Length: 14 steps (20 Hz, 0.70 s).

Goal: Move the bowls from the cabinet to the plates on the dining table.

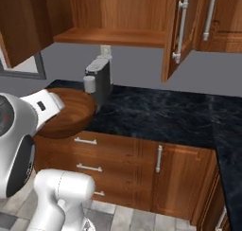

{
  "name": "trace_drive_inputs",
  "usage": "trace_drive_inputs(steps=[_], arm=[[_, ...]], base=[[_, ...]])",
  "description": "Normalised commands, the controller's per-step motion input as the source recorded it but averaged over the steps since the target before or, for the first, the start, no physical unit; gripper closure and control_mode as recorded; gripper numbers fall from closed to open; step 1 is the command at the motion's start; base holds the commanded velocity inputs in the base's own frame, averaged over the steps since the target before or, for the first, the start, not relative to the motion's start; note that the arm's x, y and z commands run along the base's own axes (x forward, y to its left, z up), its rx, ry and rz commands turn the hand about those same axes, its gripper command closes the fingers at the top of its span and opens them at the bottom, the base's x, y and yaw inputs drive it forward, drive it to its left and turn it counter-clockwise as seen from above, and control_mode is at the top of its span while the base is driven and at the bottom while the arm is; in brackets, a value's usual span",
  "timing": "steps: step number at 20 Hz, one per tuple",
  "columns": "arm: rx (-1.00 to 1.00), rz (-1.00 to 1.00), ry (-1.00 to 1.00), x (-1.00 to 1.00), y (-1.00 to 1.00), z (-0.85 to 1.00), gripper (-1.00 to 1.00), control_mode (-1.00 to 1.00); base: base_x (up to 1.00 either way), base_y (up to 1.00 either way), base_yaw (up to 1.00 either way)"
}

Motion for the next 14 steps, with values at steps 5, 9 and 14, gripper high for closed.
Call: trace_drive_inputs(steps=[5, 9, 14], arm=[[0.0, 0.0, 0.0, 0.0, 0.0, 0.0, 1.0, 1.0], [0.0, 0.0, 0.0, 0.0, 0.0, 0.0, 1.0, 1.0], [0.0, 0.0, 0.0, 0.0, 0.0, 0.0, 1.0, 1.0]], base=[[-0.92, 0.14, 0.16], [-0.95, 0.28, 0.23], [-0.9, 0.22, 0.34]])
